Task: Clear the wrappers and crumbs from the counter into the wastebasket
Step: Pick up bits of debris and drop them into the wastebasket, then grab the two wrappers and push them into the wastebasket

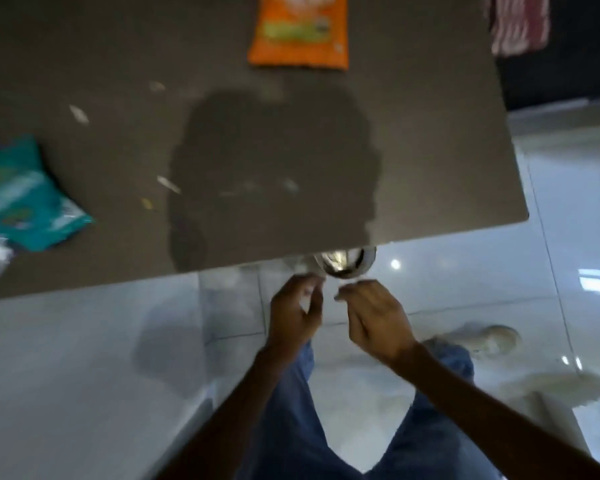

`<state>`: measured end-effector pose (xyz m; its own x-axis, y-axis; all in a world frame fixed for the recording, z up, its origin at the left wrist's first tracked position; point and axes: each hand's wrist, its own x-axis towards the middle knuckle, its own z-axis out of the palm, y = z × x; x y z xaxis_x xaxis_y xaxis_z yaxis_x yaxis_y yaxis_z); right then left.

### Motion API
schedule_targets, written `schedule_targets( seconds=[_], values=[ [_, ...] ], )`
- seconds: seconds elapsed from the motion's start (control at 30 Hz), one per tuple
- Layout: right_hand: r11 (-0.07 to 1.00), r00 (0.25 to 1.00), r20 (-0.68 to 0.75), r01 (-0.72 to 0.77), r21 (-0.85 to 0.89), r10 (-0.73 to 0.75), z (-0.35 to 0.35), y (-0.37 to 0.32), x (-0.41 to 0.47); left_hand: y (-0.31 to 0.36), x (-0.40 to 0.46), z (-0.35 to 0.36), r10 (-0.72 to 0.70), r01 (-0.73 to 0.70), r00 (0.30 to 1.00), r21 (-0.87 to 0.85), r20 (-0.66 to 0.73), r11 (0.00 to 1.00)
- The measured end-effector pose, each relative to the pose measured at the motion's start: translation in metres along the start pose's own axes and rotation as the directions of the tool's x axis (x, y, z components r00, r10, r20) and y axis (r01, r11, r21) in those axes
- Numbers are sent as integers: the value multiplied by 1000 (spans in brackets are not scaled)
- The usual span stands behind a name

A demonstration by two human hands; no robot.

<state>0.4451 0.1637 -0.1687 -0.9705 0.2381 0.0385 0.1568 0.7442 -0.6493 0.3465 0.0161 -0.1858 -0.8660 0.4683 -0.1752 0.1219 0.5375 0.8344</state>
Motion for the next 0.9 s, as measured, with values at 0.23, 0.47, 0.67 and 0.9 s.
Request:
schedule_targets(
  seconds=[0.23, 0.47, 0.67, 0.9],
  values=[
    [982, 923, -335, 182, -44, -187, -71, -110, 179, 58, 30, -180, 440, -338, 808, 303, -392, 891],
    [855, 877, -257, -463, -231, 406, -61, -73, 377, 14, 155, -289, -386, 688, 651, 294, -654, 663],
    [959, 925, -266, -283, -8, 271, -87, -91, 338, 7, 139, -301, -316, 545, 566, 58, -762, 836],
    [951, 953, -165, 278, 132, -256, -76, -104, 84, 47, -42, -159, 210, -115, 532, 175, -820, 978]
  ],
)
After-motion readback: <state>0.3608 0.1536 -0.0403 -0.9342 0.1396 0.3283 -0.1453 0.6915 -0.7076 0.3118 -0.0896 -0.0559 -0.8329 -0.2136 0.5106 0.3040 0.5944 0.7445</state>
